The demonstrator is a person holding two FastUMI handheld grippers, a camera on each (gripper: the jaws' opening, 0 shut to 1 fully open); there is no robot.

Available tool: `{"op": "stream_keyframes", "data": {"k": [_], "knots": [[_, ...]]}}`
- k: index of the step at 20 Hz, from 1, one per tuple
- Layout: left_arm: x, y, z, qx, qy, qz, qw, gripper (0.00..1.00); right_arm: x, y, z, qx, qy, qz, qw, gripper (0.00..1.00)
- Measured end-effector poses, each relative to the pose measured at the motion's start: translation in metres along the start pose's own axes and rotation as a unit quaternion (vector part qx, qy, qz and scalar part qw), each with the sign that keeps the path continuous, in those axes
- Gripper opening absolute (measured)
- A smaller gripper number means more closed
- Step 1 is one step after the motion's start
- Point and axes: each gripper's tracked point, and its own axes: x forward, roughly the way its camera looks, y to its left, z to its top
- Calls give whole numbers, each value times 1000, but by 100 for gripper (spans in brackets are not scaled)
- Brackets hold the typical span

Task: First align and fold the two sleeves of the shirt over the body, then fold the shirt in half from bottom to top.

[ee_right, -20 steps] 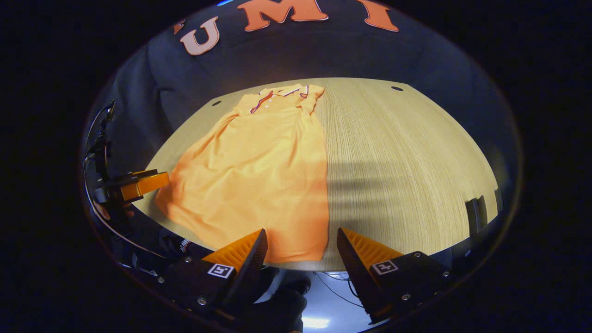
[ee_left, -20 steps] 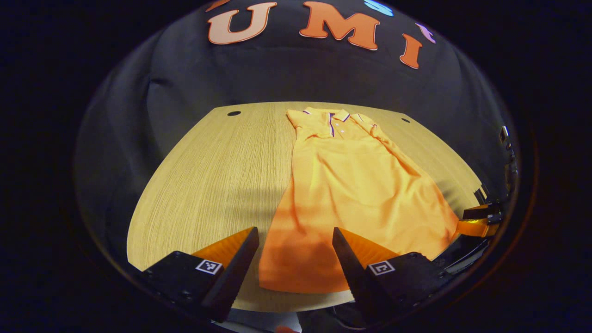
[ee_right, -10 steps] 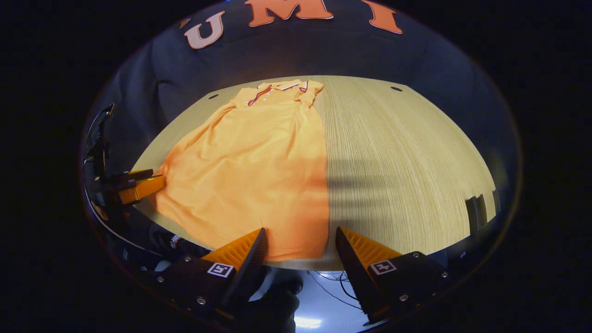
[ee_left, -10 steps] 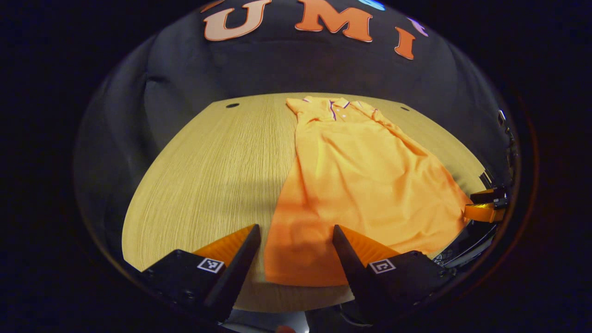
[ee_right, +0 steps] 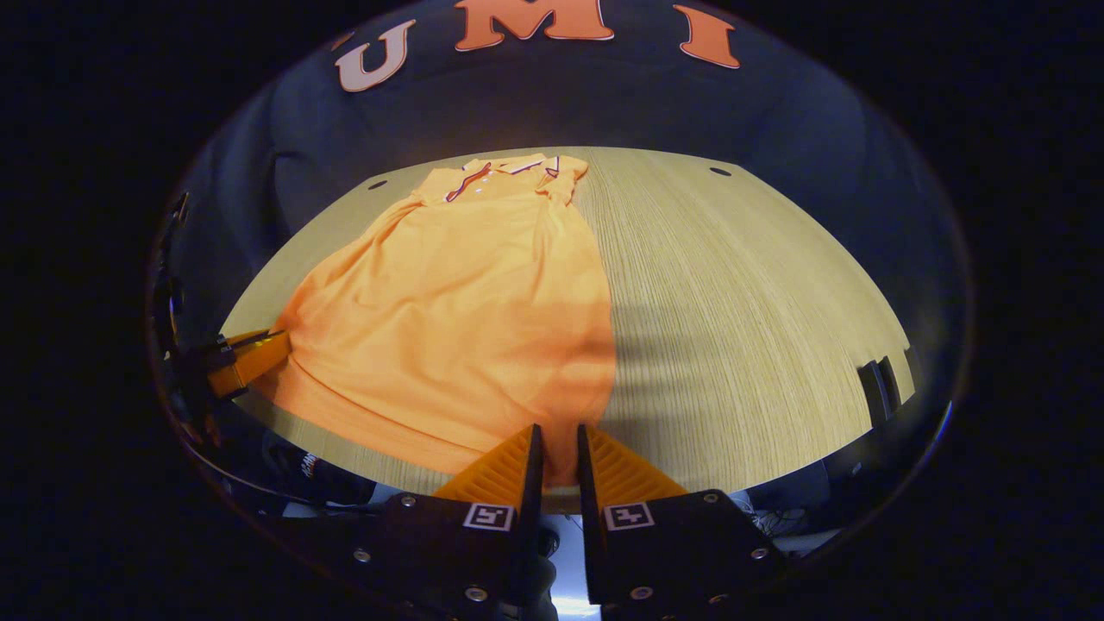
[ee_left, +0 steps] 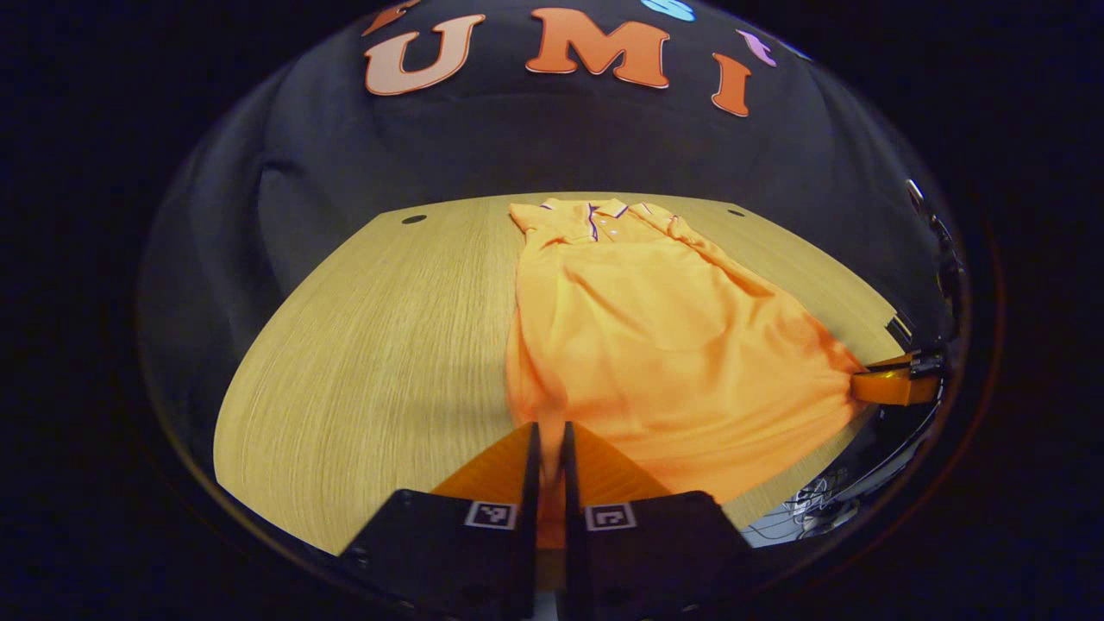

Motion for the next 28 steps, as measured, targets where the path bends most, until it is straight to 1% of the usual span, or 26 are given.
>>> {"op": "stream_keyframes", "data": {"k": [1,2,3,4,5,7,8,9,12,15,18,20,21,22,23,24,26,27,28], "knots": [[1,0,1,1,6,11,1000,9,-1,1,-2,22,9,1,1000,24],[0,-2,3,-6,12,9,1000,10,0,1,0,33,10,6,999,8],[1,-9,4,-24,16,-8,1000,10,0,2,0,40,14,12,999,8],[2,-10,3,-38,24,-12,999,10,1,2,0,47,19,18,999,8],[2,-11,1,-42,31,-13,999,1,0,2,0,49,21,19,998,7],[2,-12,4,-49,43,-19,998,1,-4,9,3,66,22,39,997,7],[-2,-14,9,-55,41,-22,997,1,-8,20,14,84,10,69,994,7],[-3,-17,19,-59,32,-24,997,1,-12,25,30,98,-9,81,992,7],[-6,-24,45,-68,11,-34,997,1,-12,21,47,101,-22,95,990,7],[-8,-31,60,-76,-1,-45,996,1,-15,24,49,115,-10,123,986,7],[-6,-34,59,-77,7,-46,996,1,-14,23,48,108,-7,131,985,7],[-5,-33,59,-74,10,-39,996,1,-15,16,54,97,-19,115,988,7],[-5,-32,62,-73,7,-36,997,1,-16,6,57,80,-29,90,992,7],[-4,-32,66,-73,6,-35,997,1,-17,4,59,63,-31,88,994,7],[-4,-31,71,-75,3,-32,997,1,-17,2,62,63,-34,81,994,7],[-2,-33,76,-78,0,-34,996,1,-19,8,68,75,-36,99,992,7],[-2,-35,91,-83,-10,-36,996,1,-22,11,90,107,-58,121,985,7],[-3,-36,99,-89,-16,-37,995,1,-24,9,98,115,-67,127,983,7],[-4,-38,105,-93,-21,-41,995,1,-25,15,104,119,-71,144,980,5]]}}
